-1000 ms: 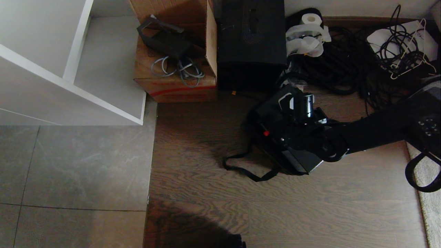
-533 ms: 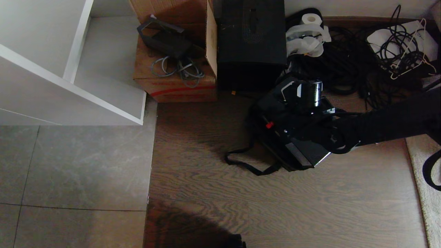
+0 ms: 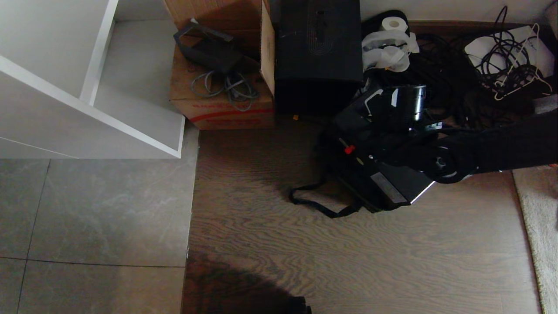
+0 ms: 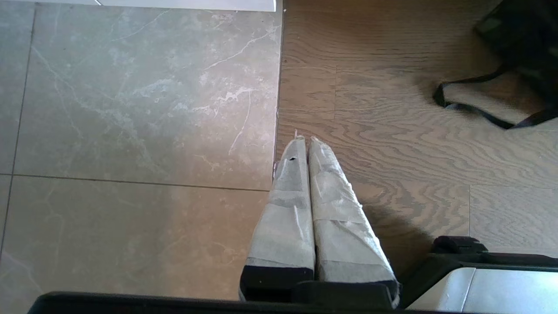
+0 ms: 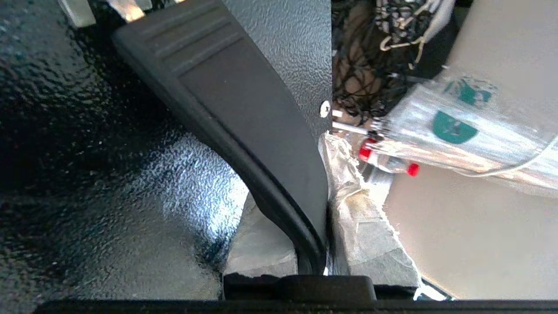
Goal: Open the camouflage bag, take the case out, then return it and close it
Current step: Lift the black box, then release the handle
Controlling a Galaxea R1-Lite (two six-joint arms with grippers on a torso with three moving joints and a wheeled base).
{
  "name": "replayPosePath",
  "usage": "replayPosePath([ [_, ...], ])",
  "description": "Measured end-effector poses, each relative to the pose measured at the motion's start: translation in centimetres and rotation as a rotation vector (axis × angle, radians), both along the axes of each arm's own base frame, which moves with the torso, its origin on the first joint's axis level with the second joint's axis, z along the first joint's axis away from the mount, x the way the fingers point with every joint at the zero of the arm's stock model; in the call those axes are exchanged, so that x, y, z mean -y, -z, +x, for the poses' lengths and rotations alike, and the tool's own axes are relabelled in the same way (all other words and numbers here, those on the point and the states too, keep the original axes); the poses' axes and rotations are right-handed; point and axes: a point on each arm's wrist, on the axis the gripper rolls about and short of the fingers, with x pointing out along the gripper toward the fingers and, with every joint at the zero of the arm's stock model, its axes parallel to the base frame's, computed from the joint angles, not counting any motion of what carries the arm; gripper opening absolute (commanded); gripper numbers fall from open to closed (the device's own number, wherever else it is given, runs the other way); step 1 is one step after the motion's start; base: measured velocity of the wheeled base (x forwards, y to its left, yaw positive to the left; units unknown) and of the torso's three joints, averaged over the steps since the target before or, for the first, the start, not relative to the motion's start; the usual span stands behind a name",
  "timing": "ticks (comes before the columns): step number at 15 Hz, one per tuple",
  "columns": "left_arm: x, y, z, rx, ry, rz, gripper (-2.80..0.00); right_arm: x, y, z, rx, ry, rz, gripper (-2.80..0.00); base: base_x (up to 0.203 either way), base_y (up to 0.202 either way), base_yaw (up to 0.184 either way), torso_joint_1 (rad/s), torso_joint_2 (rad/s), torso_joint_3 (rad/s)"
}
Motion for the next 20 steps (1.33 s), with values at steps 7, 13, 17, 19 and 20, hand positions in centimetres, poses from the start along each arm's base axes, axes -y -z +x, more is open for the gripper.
replayPosePath([
  [7, 0.0, 0.0, 0.0, 0.0, 0.0, 0.0, -2.8, 2.2, -1.3, -0.6, -0.03, 0.044, -0.004, -2.8, 0.0, 0.0, 0.0, 0.0, 0.0, 0.0],
  [13, 0.0, 0.0, 0.0, 0.0, 0.0, 0.0, -2.8, 5.5, -2.2, 0.4, -0.014, 0.128, 0.002, -2.8, 0.0, 0.0, 0.0, 0.0, 0.0, 0.0],
  [17, 0.0, 0.0, 0.0, 0.0, 0.0, 0.0, -2.8, 8.5, -2.9, 1.6, -0.002, 0.201, 0.0, -2.8, 0.0, 0.0, 0.0, 0.0, 0.0, 0.0],
  [19, 0.0, 0.0, 0.0, 0.0, 0.0, 0.0, -2.8, 10.3, -2.9, 2.3, 0.002, 0.235, 0.004, -2.8, 0.0, 0.0, 0.0, 0.0, 0.0, 0.0],
  [20, 0.0, 0.0, 0.0, 0.0, 0.0, 0.0, -2.8, 11.3, -2.9, 2.7, 0.006, 0.252, 0.006, -2.8, 0.0, 0.0, 0.0, 0.0, 0.0, 0.0],
])
